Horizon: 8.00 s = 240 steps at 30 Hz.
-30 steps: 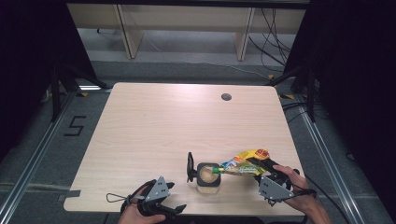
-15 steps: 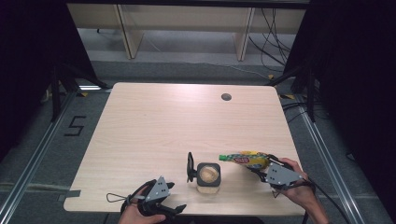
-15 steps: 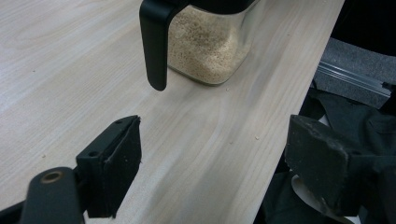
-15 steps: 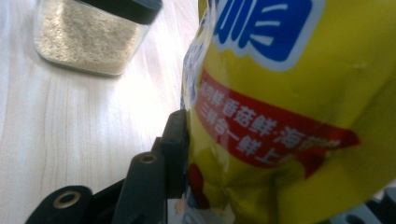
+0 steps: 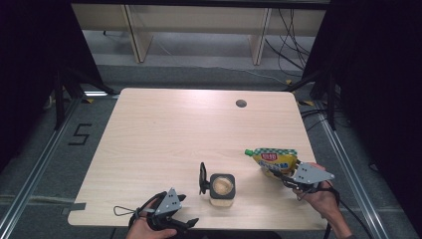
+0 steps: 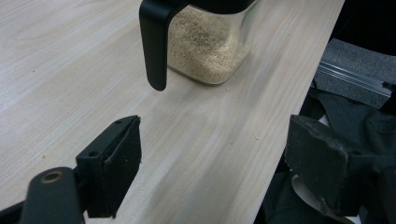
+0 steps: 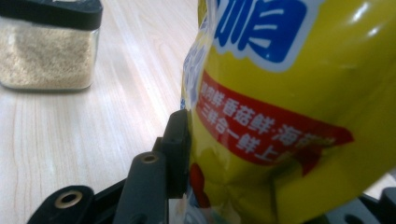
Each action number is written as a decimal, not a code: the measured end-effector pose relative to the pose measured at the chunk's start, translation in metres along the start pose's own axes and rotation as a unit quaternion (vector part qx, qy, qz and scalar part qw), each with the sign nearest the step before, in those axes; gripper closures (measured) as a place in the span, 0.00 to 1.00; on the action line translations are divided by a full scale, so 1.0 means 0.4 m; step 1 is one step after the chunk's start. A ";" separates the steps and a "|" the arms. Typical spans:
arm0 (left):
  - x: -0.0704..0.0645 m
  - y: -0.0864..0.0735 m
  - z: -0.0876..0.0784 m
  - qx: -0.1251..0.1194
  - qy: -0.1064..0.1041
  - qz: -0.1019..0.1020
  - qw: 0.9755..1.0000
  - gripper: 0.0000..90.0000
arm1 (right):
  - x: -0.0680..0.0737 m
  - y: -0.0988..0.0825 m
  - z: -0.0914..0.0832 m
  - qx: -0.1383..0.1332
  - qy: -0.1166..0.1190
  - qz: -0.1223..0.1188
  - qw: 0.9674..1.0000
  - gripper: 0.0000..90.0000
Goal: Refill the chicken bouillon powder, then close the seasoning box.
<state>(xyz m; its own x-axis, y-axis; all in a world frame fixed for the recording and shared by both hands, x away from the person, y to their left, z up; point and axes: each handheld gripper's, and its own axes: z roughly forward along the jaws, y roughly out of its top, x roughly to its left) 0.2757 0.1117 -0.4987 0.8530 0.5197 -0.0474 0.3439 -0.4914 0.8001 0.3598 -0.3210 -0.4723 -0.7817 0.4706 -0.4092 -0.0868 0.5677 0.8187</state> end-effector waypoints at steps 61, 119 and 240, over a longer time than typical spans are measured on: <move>0.000 0.001 0.002 0.005 0.002 0.001 1.000 0.20 | 0.035 -0.011 -0.111 0.055 -0.093 0.260 0.959 0.28; 0.051 0.055 -0.064 -0.090 0.087 -0.022 0.992 0.99 | 0.130 -0.016 -0.152 0.143 -0.073 0.275 0.948 0.27; 0.016 -0.027 -0.048 0.025 0.054 -0.008 0.998 0.29 | 0.133 -0.012 -0.141 0.144 -0.054 0.237 0.959 0.27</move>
<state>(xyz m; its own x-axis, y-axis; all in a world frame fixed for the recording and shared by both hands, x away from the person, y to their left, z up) 0.2701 0.1338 -0.4964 0.8006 0.5992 0.0064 0.3789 -0.5144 0.7693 0.2838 -0.3369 -0.4754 -0.6224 0.7795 -0.0710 0.4481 0.4292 0.7842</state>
